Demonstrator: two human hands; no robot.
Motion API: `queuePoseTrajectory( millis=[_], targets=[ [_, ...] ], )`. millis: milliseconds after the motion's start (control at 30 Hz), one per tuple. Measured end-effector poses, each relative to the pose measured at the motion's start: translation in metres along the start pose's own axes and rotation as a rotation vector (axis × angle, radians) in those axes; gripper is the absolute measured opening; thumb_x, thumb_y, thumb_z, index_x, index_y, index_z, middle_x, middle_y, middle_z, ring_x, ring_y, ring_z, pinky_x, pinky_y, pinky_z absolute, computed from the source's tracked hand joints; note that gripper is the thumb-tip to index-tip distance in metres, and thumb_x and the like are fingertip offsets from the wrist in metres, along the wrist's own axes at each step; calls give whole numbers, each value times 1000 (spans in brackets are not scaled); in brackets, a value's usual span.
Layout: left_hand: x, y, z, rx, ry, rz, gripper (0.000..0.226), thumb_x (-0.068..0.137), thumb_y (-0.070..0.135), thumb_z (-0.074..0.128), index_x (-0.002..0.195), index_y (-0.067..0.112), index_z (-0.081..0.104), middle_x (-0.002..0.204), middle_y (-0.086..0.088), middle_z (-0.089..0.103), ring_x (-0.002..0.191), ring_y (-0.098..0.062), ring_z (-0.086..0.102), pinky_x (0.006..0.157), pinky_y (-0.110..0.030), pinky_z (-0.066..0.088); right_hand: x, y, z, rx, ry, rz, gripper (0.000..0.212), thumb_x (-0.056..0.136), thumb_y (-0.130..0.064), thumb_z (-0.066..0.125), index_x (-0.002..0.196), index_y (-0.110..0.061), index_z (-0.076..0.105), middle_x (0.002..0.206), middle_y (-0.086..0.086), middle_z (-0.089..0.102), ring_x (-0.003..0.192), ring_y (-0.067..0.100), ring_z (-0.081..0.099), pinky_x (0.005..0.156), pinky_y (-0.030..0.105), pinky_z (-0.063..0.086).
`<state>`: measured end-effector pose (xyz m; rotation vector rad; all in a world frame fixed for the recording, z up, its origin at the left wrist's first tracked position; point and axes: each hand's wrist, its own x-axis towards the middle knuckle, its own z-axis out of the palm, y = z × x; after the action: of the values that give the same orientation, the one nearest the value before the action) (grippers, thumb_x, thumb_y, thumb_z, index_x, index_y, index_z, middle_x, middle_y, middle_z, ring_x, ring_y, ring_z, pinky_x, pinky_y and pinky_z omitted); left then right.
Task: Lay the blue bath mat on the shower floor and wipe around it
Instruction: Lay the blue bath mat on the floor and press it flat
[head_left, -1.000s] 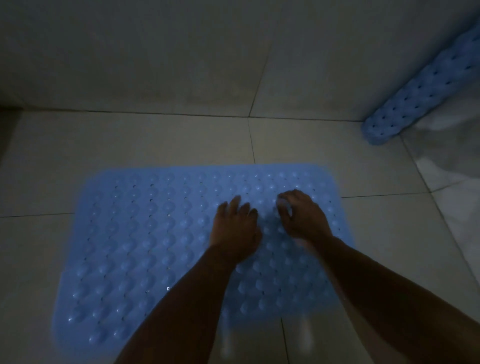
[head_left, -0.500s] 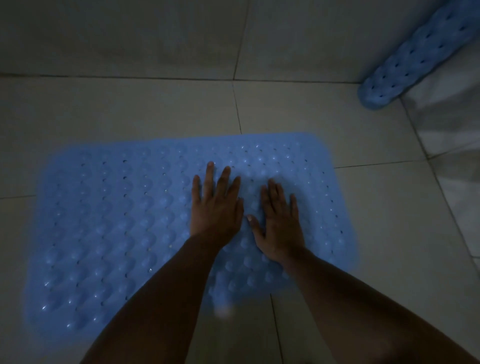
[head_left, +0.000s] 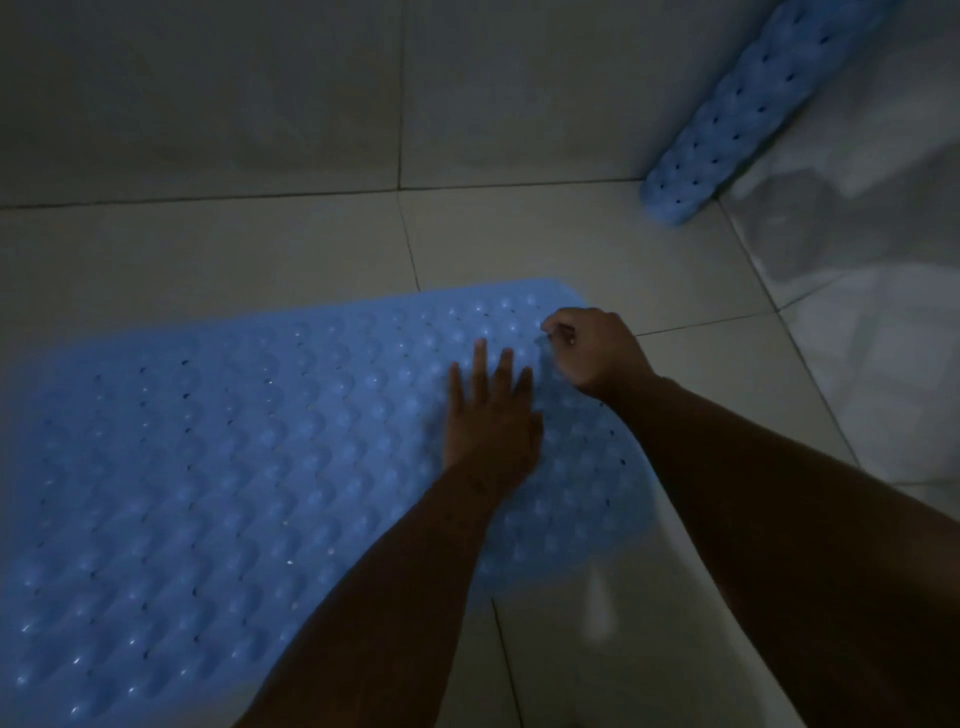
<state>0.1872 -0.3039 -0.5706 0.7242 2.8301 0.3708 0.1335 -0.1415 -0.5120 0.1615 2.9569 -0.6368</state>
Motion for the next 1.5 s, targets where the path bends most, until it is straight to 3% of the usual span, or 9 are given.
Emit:
queuePoseTrajectory(
  millis=[300, 533, 633, 767, 833, 1100, 1333, 1400, 1500],
  targets=[
    [-5, 28, 69, 26, -18, 188, 88, 98, 71, 19, 161, 12, 5, 169, -14, -9, 155, -30, -18, 124, -60, -2, -23, 82, 26, -111, 176, -63, 30, 95, -34, 44, 108, -19, 66, 107, 7, 64, 102, 33, 58, 83, 47, 52],
    [9, 44, 30, -52, -285, 99, 73, 98, 51, 26, 161, 14, 17, 170, -12, 0, 157, -27, -5, 124, -59, -4, -34, 80, 6, -200, -56, -69, 48, 93, -48, 29, 112, -20, 63, 119, 7, 63, 106, 34, 61, 86, 45, 53],
    [33, 42, -20, -168, -363, 43, 53, 102, 42, 40, 149, 18, 45, 158, -11, 40, 147, -29, 35, 120, -50, 28, -61, 77, 16, -174, -86, -71, 66, 96, -51, 24, 134, -9, 59, 140, 15, 58, 123, 37, 60, 95, 50, 55],
    [29, 19, -37, -139, -61, 13, 44, 91, 32, 42, 126, 18, 65, 130, -6, 67, 128, -34, 57, 95, -47, 51, -91, 80, 44, -211, -316, -69, 95, 90, -77, 7, 159, -11, 9, 166, 6, -4, 154, 29, 0, 123, 53, 18],
    [15, 12, -28, -99, 27, 17, 51, 83, 35, 39, 120, 17, 69, 127, -6, 68, 129, -35, 57, 92, -47, 52, -101, 76, 60, -213, -257, -33, 102, 84, -84, 5, 159, -15, -3, 167, 3, -13, 154, 24, -14, 126, 49, 2],
    [1, 7, 5, -95, 183, 50, 42, 96, 38, 46, 129, 17, 64, 143, -7, 58, 148, -34, 35, 107, -50, 43, -105, 72, 83, -245, 0, -35, 96, 90, -74, 26, 160, -10, 5, 169, 7, 0, 156, 26, -3, 124, 56, 9],
    [-21, -12, 2, -64, 163, 24, 44, 95, 40, 49, 129, 18, 64, 142, -8, 58, 147, -38, 35, 105, -49, 40, -95, 76, 75, -149, -188, 17, 105, 84, -82, 30, 160, -16, -1, 168, 2, -8, 155, 21, -11, 125, 50, -4],
    [-28, -17, -9, -45, 151, -18, 45, 95, 41, 46, 131, 18, 63, 143, -8, 57, 148, -37, 34, 106, -49, 38, -83, 73, 49, 0, -283, 116, 96, 89, -72, 43, 160, -14, 14, 168, 4, 6, 155, 21, 3, 125, 50, 9],
    [-40, -22, -18, -26, 110, -63, 48, 98, 43, 41, 134, 20, 60, 146, -7, 54, 150, -35, 29, 111, -50, 37, -96, 66, 28, -18, -59, 87, 80, 92, -65, 47, 152, -13, 39, 161, 10, 33, 149, 29, 31, 119, 49, 31]
  ],
)
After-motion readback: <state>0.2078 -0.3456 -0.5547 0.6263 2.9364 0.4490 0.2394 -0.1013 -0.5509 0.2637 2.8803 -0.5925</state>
